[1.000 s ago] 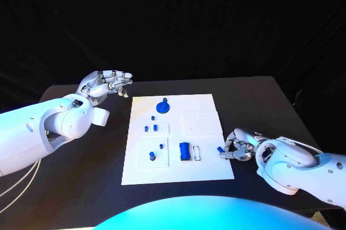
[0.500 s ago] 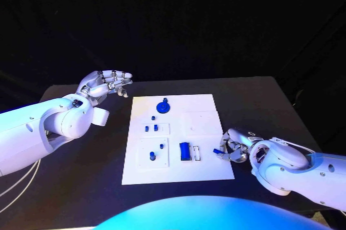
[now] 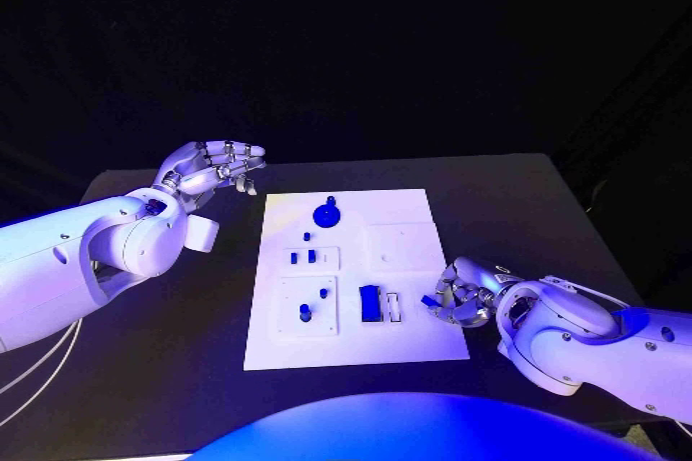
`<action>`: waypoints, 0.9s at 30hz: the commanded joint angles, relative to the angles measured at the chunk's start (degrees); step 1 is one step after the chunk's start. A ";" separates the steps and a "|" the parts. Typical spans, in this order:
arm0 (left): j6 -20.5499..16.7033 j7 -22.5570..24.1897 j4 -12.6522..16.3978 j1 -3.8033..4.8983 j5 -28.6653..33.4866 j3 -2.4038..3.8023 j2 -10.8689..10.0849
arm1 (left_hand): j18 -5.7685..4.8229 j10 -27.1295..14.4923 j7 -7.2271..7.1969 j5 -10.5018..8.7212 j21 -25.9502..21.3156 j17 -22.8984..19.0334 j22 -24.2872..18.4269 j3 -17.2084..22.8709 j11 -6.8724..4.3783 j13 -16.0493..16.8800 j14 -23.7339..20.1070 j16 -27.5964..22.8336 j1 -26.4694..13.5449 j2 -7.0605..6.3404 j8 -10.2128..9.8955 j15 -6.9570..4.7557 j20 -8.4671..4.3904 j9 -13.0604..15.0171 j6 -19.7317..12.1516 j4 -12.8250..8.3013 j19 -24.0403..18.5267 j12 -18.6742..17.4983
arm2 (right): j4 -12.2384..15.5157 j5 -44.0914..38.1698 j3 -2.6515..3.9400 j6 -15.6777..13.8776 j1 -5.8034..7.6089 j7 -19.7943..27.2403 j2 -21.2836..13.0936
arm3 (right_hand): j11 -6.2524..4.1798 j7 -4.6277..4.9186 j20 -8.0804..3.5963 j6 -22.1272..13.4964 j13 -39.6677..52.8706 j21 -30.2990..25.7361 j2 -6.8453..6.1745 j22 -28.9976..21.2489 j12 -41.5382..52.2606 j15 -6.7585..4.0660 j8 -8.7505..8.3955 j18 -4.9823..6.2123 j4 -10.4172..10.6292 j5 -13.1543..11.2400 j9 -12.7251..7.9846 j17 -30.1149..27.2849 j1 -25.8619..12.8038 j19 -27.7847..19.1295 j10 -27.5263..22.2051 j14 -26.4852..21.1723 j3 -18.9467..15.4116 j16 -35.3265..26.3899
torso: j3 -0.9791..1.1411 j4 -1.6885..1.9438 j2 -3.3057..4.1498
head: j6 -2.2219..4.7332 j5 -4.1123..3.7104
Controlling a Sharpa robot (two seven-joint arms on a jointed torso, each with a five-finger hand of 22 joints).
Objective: Assemble the parts on the task board
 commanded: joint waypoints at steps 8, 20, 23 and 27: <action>0.63 0.35 0.12 0.03 0.03 0.03 0.27 | 0.87 -0.33 1.11 0.29 -0.28 -0.05 -0.08 0.03 -0.04 -0.01 -0.12 0.20 -0.46 -0.06 0.21 0.08 0.04 -0.07 -0.37 0.34 0.27 0.14 | 0.88 17.57 0.09 -3.25 1.87 1.99 2.60 | -0.14 0.05 -0.32 -0.32 14.32 0.25 0.31 15.08 0.10 -0.17 0.03 -0.82 -5.16 0.09 0.27 15.10 -3.03 6.00 5.17 5.87 6.99 0.19 | -0.04 0.17 0.05 | 0.00 -0.09; 0.69 0.32 0.13 0.03 0.03 0.03 0.30 | 0.87 -0.37 1.11 0.29 -0.30 -0.07 -0.10 0.04 -0.04 -0.01 -0.12 0.23 -0.42 -0.06 0.29 0.08 0.05 -0.09 -0.40 0.36 0.30 0.24 | -1.65 21.63 0.03 -1.08 1.56 2.28 5.93 | -0.03 0.15 -0.25 -0.25 14.32 0.25 0.08 15.08 0.08 -0.07 -0.05 -0.82 -4.16 0.84 0.35 15.10 -6.20 6.00 5.17 5.87 6.96 0.19 | 0.02 -0.04 0.07 | 0.00 0.22; 0.74 0.30 0.12 0.03 0.03 0.03 0.31 | 0.87 -0.37 1.11 0.29 -0.30 -0.07 -0.10 0.04 -0.04 -0.01 -0.12 0.23 -0.42 -0.06 0.29 0.08 0.05 -0.09 -0.40 0.36 0.30 0.24 | -2.21 21.69 0.02 -0.98 1.34 2.18 6.56 | 0.01 0.20 -0.23 -0.09 14.33 0.25 -0.22 15.08 0.07 -0.04 0.00 -0.82 -3.76 2.59 0.49 15.10 -8.02 6.00 5.17 5.87 5.67 0.19 | 0.06 -0.01 0.07 | 0.00 0.19; 0.80 0.28 0.10 0.03 0.03 0.03 0.34 | 0.87 -0.37 1.11 0.29 -0.30 -0.07 -0.10 0.04 -0.04 -0.01 -0.12 0.23 -0.42 -0.06 0.29 0.08 0.05 -0.09 -0.40 0.36 0.30 0.24 | -2.97 20.81 0.01 -1.30 1.18 2.05 7.40 | 0.02 0.20 -0.22 -0.04 14.37 0.25 -0.09 15.08 0.15 -0.04 -0.07 -0.82 -3.40 1.59 0.49 15.10 -8.82 6.00 5.20 5.87 5.01 0.19 | 0.08 -0.03 0.08 | 0.00 0.19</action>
